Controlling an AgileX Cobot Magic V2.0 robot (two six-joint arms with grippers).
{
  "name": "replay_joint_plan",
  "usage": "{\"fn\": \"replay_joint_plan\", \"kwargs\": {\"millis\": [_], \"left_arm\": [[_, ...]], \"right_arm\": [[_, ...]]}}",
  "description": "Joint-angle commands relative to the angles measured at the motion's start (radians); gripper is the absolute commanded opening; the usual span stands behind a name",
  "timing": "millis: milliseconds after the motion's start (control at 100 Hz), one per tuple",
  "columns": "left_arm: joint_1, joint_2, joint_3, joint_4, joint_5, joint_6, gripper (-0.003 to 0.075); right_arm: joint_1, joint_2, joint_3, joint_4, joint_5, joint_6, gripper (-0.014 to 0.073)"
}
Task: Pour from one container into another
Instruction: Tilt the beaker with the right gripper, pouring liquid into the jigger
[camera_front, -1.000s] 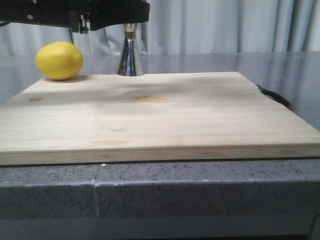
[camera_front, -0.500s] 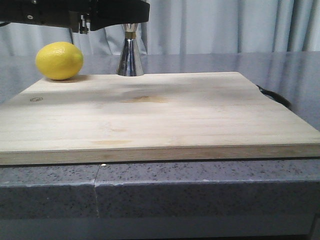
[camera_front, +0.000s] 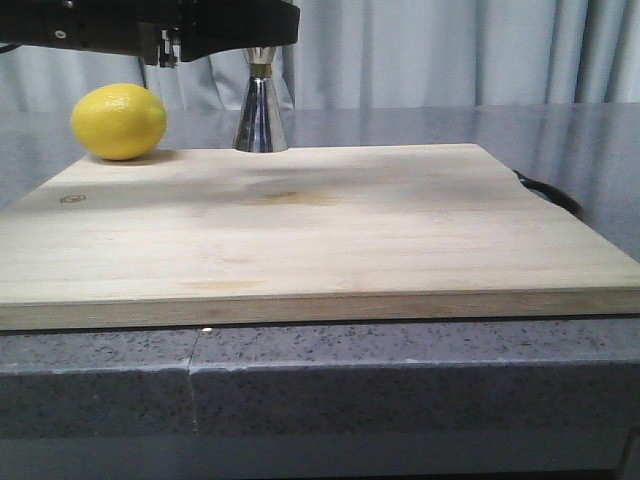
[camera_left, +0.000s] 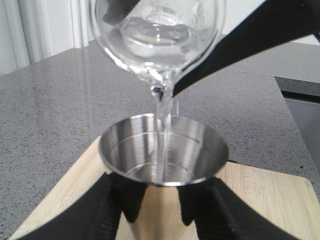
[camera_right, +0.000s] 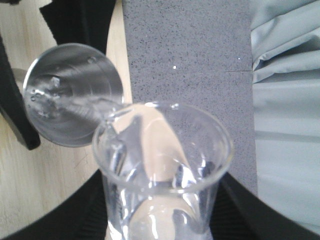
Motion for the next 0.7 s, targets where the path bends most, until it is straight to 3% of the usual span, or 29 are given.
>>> {"fn": "replay_joint_plan", "kwargs": {"millis": [0, 690], "left_arm": [[-0.008, -0.039, -0.031, -0.100, 0.087, -0.008, 0.0238], [-0.008, -0.039, -0.031, -0.100, 0.087, -0.008, 0.0238]], "right_arm": [[0.002, -0.044, -0.037, -0.032, -0.073, -0.020, 0.0290], [0.002, -0.044, -0.037, -0.050, -0.127, -0.134, 0.0290]]}}
